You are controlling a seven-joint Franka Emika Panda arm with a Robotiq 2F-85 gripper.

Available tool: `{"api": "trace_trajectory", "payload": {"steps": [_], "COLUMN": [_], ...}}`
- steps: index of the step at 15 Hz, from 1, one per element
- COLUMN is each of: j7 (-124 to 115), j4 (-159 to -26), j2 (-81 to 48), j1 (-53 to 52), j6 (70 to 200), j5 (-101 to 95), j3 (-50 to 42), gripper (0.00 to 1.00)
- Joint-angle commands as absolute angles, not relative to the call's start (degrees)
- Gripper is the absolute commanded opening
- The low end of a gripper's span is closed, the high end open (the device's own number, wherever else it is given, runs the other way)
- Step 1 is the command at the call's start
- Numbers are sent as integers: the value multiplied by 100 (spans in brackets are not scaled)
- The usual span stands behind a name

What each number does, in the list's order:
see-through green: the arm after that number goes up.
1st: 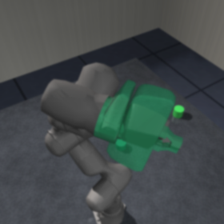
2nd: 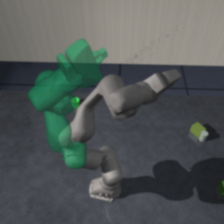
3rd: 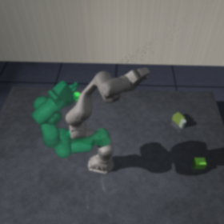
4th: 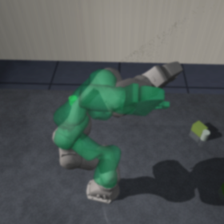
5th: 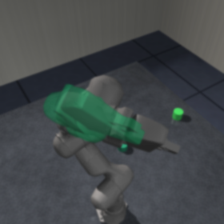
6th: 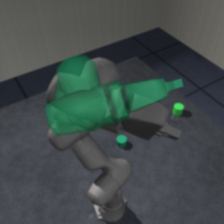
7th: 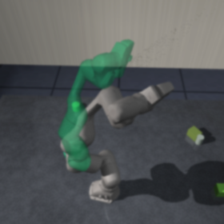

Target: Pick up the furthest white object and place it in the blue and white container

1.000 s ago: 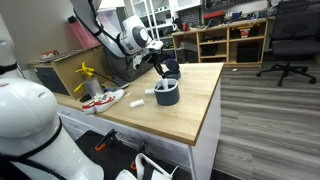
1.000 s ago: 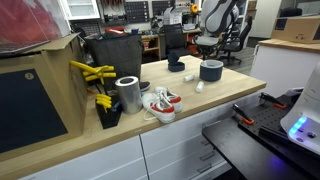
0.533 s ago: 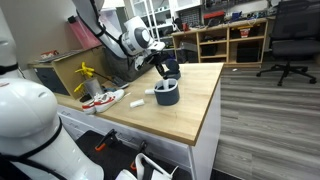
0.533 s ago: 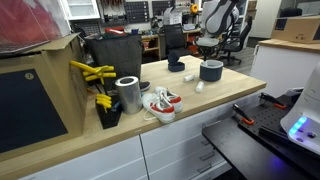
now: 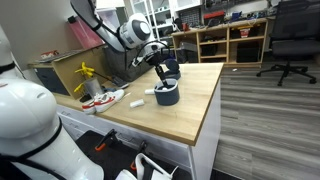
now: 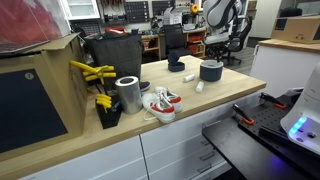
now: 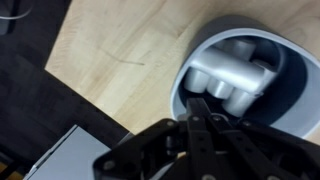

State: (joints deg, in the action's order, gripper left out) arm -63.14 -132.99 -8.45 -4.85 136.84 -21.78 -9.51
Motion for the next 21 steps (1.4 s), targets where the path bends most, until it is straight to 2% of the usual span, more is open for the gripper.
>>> {"api": "trace_trajectory", "payload": {"steps": [1, 11, 21], "j7": [-5968, -5223, -2427], "j4": [-13340, -13696, -14057], "j2": [-458, 333, 727], "j1": [-316, -258, -354], "j6": [12835, 13765, 13606], "j5": [-2413, -2082, -1815], "j3": [-817, -146, 386], "gripper": [0, 0, 0]}}
